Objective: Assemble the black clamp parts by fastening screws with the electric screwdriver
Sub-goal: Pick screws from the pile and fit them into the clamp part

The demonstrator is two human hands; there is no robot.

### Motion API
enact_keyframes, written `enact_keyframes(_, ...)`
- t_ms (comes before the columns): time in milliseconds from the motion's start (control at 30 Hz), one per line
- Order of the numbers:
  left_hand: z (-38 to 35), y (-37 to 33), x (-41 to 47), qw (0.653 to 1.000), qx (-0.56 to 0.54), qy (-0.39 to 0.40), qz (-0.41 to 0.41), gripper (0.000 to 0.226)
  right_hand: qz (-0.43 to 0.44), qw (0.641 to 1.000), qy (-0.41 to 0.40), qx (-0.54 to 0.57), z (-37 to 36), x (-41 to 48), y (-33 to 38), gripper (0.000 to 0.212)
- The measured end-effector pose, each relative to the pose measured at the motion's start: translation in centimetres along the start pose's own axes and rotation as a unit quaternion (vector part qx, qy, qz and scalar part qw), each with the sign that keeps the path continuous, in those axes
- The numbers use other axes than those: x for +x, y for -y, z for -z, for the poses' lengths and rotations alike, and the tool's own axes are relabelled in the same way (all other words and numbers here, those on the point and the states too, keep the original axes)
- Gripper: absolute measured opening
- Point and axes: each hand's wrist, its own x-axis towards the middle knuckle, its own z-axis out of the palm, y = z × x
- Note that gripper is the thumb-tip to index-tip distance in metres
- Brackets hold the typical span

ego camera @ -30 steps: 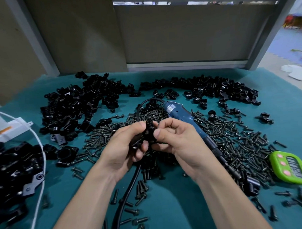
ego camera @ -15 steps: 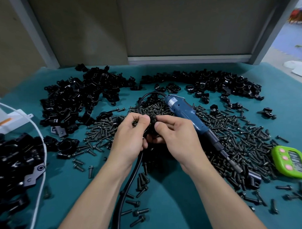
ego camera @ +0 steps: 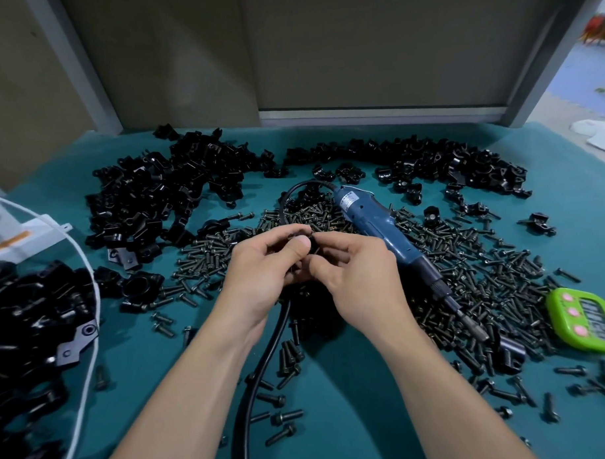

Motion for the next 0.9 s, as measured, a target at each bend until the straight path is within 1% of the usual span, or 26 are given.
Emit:
enact_keyframes(67, 0.3, -0.2, 0.1, 1.0, -0.007, 0.022, 0.001, 0.021, -0.004, 1.0, -0.01, -0.013, -0.2, -0.3, 0.1, 0.034)
enact_keyframes(133, 0.5, -0.2, 0.2, 1.0, -0.02, 0.019, 0.004, 0.021, 0.0, 0.999, -0.034, -0.022, -0.5, -0.6, 0.3, 0.04)
enact_keyframes(233, 0.6, 0.1, 0.4, 1.0, -0.021, -0.006, -0.004, 0.021, 0.027, 0.996, -0.079, -0.011, -0.7, -0.7, 0.6, 0.03)
enact_keyframes(300, 0.6, 0.2, 0.4, 1.0, -0.026, -0.004, -0.006, 0.021, 0.029, 0.996, -0.089, 0.011, -0.6, -0.5, 0.6, 0.026)
enact_keyframes(400, 0.6, 0.3, 0.4, 0.999, -0.045, 0.021, -0.003, 0.028, 0.014, 0.995, -0.064, 0.069, -0.3, 0.0, 0.3, 0.024)
enact_keyframes(467, 0.7, 0.3, 0.4, 0.998, -0.052, 0.035, 0.004, 0.025, -0.002, 0.992, -0.04, 0.122, 0.1, 0.2, 0.1, 0.025)
enact_keyframes(533, 0.9, 0.2, 0.4, 0.997, -0.061, 0.053, 0.014, 0.025, 0.0, 0.99, -0.017, 0.142, 0.6, 0.5, 0.1, 0.027)
enact_keyframes(633, 1.0, 0.1, 0.4, 0.994, -0.075, 0.071, 0.029, 0.029, 0.005, 0.993, 0.009, 0.121, 1.0, 0.5, 0.2, 0.041)
enact_keyframes(700, 0.9, 0.0, 0.4, 0.994, -0.078, 0.072, 0.033, 0.032, 0.005, 0.997, 0.005, 0.083, 1.1, 0.4, 0.3, 0.046)
enact_keyframes(767, 0.7, 0.2, 0.4, 0.995, -0.056, 0.076, 0.029, 0.033, 0.007, 0.999, -0.006, 0.051, 1.0, 0.2, 0.5, 0.045)
enact_keyframes(833, 0.4, 0.4, 0.3, 0.996, -0.016, 0.091, 0.019, 0.029, 0.021, 0.999, -0.02, 0.021, 0.9, 0.0, 0.6, 0.042)
enact_keyframes(900, 0.0, 0.6, 0.1, 0.994, 0.008, 0.111, 0.008, 0.032, 0.037, 0.999, -0.032, -0.005, 0.9, -0.1, 0.5, 0.041)
